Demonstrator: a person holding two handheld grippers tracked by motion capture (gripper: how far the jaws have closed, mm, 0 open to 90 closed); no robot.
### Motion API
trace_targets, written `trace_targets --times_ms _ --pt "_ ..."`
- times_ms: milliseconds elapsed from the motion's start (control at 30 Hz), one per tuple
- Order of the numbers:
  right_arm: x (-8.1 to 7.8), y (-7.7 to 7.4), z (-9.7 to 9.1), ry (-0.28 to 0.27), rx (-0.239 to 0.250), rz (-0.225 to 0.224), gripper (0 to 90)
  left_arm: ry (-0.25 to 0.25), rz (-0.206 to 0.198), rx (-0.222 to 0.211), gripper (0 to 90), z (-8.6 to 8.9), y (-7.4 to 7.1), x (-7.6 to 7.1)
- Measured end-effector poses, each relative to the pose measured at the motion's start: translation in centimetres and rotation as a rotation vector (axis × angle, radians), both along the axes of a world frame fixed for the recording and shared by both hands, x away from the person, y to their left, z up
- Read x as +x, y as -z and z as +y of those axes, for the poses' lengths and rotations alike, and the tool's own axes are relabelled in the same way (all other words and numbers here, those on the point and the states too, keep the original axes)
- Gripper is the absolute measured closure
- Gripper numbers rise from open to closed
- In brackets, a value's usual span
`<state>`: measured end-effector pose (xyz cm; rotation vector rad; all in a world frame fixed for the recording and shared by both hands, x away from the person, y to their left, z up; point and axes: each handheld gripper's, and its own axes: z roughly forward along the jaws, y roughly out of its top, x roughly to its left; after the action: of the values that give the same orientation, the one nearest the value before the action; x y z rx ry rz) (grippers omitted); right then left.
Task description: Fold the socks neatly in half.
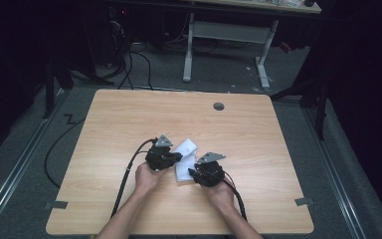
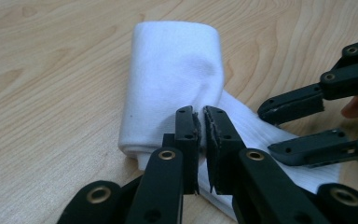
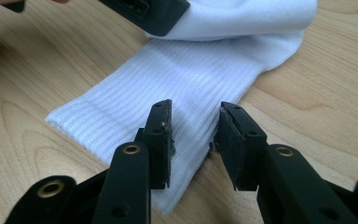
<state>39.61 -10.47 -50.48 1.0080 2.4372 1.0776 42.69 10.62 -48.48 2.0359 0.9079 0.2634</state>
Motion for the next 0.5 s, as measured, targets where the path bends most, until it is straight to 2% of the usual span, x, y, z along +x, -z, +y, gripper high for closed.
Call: trace_targets --times_ms 500 --pt "-0.1 0.0 0.1 0.007 -0.003 -0.007 65.9 0.060 -0.046 -0.020 84.2 -0.3 -1.7 -2.0"
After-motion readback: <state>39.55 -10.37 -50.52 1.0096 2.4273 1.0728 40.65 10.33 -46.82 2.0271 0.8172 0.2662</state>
